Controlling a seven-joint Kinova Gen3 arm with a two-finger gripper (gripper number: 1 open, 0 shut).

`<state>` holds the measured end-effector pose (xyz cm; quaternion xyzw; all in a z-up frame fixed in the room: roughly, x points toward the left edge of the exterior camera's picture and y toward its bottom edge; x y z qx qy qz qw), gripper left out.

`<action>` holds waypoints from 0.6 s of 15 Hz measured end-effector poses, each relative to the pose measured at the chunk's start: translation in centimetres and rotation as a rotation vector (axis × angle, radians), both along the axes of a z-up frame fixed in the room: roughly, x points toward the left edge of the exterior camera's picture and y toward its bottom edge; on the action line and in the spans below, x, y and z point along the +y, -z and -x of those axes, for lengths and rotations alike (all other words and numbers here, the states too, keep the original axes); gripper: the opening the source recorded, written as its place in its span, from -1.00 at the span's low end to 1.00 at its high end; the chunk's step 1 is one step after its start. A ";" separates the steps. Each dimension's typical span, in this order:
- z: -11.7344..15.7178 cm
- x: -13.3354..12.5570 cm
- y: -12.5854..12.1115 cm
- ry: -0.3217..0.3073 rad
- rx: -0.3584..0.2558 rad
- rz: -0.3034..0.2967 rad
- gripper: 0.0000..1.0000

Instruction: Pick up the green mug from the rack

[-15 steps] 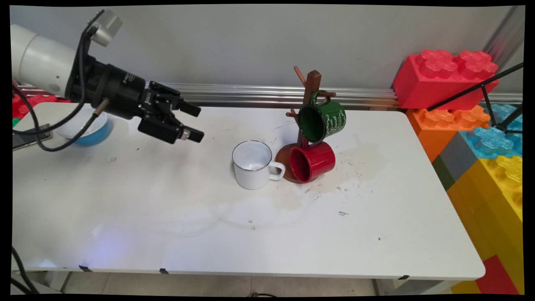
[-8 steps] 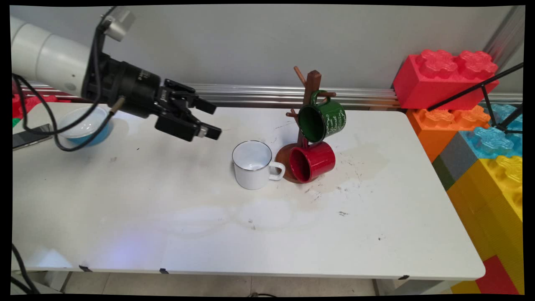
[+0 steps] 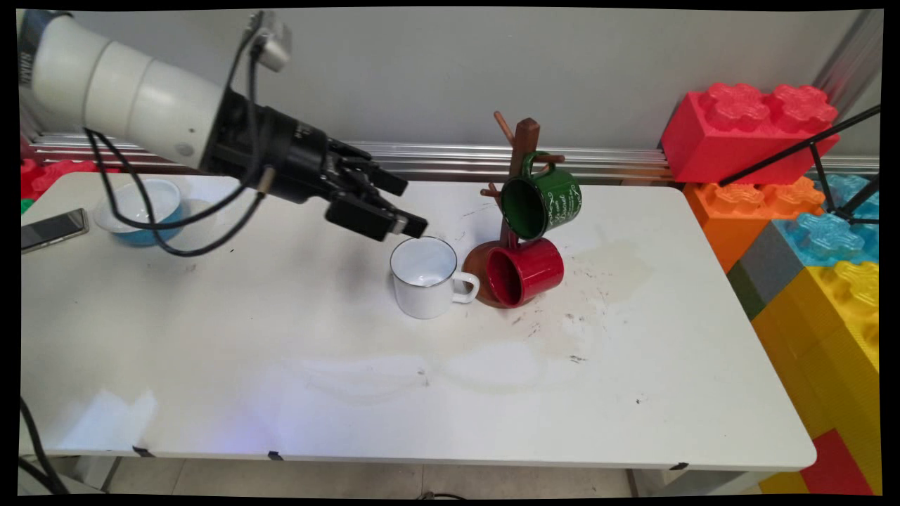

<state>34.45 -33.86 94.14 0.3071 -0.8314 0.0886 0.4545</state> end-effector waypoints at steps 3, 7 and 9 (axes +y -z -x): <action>1.9 -0.1 -0.2 -0.024 -0.011 -0.016 1.00; 4.7 -0.2 -0.6 -0.054 -0.021 -0.035 1.00; 6.0 -0.3 -0.8 -0.070 -0.025 -0.041 1.00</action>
